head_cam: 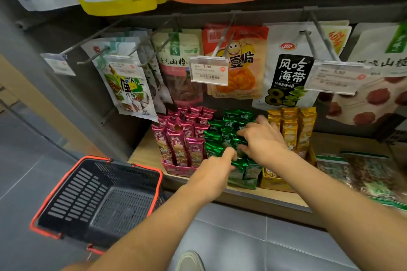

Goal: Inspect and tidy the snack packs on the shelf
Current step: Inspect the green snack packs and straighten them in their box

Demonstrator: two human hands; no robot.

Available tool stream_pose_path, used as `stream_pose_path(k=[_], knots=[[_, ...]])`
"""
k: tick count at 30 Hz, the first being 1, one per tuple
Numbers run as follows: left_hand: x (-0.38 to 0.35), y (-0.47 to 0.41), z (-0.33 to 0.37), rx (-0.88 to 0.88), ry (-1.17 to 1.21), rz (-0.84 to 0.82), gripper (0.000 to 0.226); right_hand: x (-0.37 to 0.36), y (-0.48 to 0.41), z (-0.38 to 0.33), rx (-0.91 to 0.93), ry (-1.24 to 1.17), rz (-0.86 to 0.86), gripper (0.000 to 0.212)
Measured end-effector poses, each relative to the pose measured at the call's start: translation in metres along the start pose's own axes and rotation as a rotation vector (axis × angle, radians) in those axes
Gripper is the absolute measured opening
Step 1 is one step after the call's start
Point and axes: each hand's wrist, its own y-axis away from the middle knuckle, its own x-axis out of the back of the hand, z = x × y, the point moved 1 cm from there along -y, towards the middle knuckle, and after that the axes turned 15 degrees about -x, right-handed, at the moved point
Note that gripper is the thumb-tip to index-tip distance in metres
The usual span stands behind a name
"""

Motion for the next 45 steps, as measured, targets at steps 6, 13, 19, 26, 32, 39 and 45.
stream_pose_path(k=[6,13,19,26,32,39,45], knots=[[0.002,-0.017,0.000,-0.062,-0.133,0.112,0.024,-0.001,0.004,0.003,-0.061,-0.161,0.005,0.020],[-0.008,-0.019,-0.001,-0.054,0.068,0.020,0.052,0.039,0.029,0.007,0.027,-0.636,0.328,0.005],[-0.001,-0.016,0.001,0.091,0.411,0.015,0.066,0.080,0.087,0.025,0.316,-0.754,0.754,0.007],[0.023,-0.008,0.013,0.018,0.050,0.199,0.054,0.125,0.135,0.047,0.283,-0.888,0.918,0.012],[0.069,0.006,0.053,0.015,0.643,0.299,0.018,0.093,0.142,0.048,-0.073,-1.503,0.218,0.023],[0.079,0.031,0.102,-0.142,0.964,0.201,0.027,0.069,0.136,0.036,-0.184,-1.644,0.004,0.029],[0.081,0.032,0.089,-0.091,1.118,0.323,0.029,0.058,0.140,0.031,-0.214,-1.499,-0.293,0.065]])
